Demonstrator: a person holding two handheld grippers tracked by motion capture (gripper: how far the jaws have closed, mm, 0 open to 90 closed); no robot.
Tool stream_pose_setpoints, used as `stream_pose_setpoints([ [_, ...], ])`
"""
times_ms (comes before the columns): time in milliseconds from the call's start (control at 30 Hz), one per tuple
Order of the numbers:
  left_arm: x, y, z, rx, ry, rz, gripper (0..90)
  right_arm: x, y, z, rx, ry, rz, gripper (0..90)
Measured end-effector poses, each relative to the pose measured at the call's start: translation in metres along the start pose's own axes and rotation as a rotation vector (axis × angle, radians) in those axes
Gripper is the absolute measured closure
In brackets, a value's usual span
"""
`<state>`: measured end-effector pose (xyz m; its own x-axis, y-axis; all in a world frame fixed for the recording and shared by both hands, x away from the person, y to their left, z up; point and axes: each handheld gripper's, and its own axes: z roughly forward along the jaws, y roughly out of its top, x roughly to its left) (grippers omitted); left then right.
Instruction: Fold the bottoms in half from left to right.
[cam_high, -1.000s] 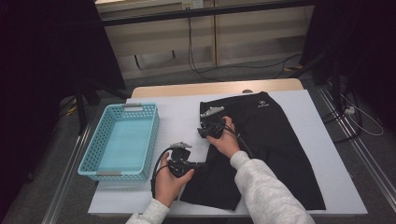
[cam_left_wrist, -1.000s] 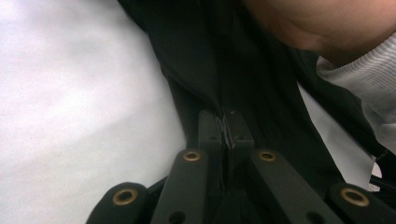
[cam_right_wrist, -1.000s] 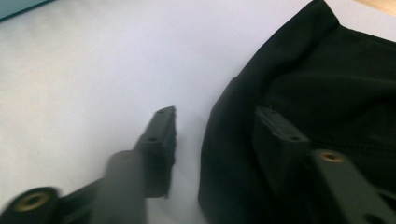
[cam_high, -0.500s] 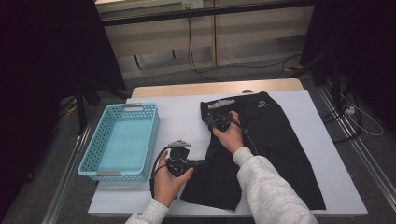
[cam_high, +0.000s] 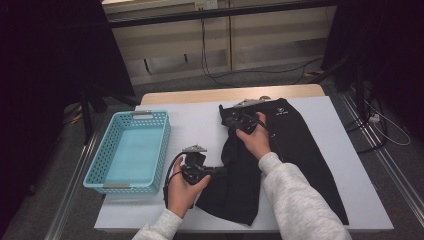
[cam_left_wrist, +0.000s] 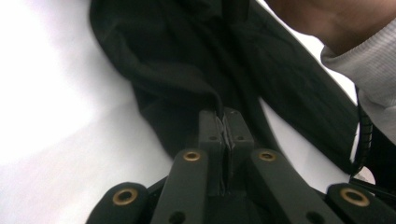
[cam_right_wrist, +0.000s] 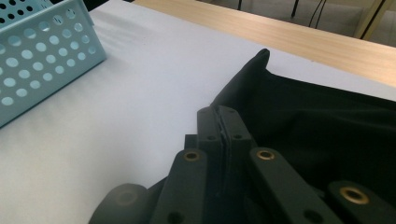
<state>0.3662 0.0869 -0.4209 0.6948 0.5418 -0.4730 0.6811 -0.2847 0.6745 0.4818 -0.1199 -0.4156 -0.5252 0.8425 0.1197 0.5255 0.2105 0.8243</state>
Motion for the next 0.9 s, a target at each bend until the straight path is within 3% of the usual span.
stream_pose_setpoints([
  [167,-0.022,0.019,0.013,-0.019,-0.073,0.041,88.4,-0.014,0.005,-0.021,-0.019,-0.013,-0.006,88.6],
  [300,-0.047,0.036,0.032,-0.022,-0.173,0.091,87.7,-0.042,0.009,-0.057,-0.046,-0.045,0.005,88.6],
  [333,-0.052,0.039,0.035,-0.035,-0.176,0.108,84.6,-0.052,0.009,-0.068,-0.058,-0.062,0.011,88.7],
  [400,-0.055,0.043,0.033,-0.03,-0.173,0.107,65.7,-0.076,0.011,-0.094,-0.071,-0.118,0.021,88.8],
  [467,-0.05,0.044,0.027,-0.039,-0.128,0.108,57.3,-0.106,0.01,-0.117,-0.06,-0.258,0.038,88.6],
  [500,-0.043,0.044,0.024,-0.034,-0.099,0.111,50.9,-0.119,0.008,-0.124,-0.074,-0.28,0.06,84.7],
  [533,-0.036,0.043,0.022,-0.039,-0.073,0.098,45.6,-0.129,0.004,-0.126,-0.073,-0.288,0.083,71.6],
  [567,-0.029,0.042,0.021,-0.04,-0.041,0.102,41.9,-0.136,-0.001,-0.125,-0.04,-0.334,0.085,60.7],
  [600,-0.022,0.039,0.02,-0.036,-0.018,0.099,38.8,-0.138,-0.005,-0.123,-0.018,-0.354,0.089,58.3],
  [667,-0.01,0.034,0.02,-0.013,0.016,0.094,35.2,-0.134,-0.017,-0.118,-0.042,-0.306,0.117,56.1],
  [733,0.002,0.028,0.019,0.016,0.065,0.118,31.8,-0.123,-0.025,-0.112,-0.008,-0.305,0.067,49.5],
  [800,0.012,0.023,0.015,0.029,0.107,0.132,28.4,-0.112,-0.032,-0.111,0.001,-0.259,0.059,46.7],
  [900,0.025,0.018,0.009,0.038,0.127,0.117,25.9,-0.095,-0.043,-0.114,0.042,-0.214,0.005,41.9],
])
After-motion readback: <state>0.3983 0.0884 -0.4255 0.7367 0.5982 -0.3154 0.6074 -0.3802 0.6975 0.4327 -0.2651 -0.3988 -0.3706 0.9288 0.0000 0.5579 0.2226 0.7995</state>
